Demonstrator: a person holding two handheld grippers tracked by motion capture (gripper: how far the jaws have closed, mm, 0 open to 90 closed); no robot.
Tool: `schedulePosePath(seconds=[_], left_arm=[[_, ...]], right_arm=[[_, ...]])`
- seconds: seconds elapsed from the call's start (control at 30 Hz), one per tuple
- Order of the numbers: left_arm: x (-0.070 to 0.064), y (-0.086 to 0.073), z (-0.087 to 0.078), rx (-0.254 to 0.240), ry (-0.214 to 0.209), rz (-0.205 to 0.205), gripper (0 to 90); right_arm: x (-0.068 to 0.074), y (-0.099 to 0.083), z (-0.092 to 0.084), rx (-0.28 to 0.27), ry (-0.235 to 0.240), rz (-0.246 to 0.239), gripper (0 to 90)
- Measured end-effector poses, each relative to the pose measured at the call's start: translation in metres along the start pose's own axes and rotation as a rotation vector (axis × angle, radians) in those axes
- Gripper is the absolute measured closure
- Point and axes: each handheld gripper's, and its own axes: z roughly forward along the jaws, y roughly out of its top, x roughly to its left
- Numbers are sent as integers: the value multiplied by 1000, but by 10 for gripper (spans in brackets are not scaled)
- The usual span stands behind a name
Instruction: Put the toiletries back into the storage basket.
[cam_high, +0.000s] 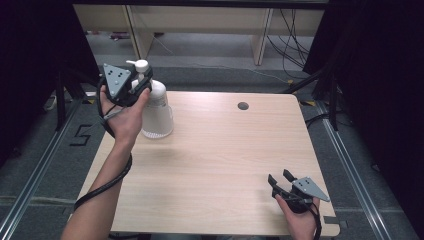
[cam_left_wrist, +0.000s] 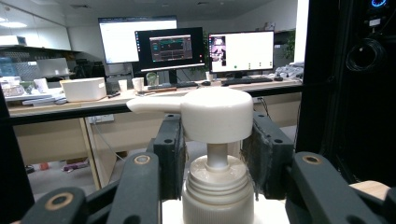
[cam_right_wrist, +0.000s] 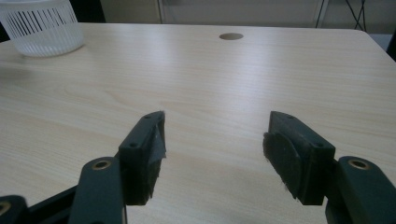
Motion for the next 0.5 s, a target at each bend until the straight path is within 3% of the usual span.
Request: schedulePosePath(seconds=[0.3, 0.4, 0.5], left_arm=[[4, 2, 8, 4, 13, 7, 596], [6, 1, 11, 6, 17, 4, 596], [8, 0, 14, 10, 19, 5, 596]], right_arm=[[0, 0, 0, 5, -7, 1, 383], [-1, 0, 0, -5, -15, -28, 383], [0, 0, 0, 2, -9, -7, 383]])
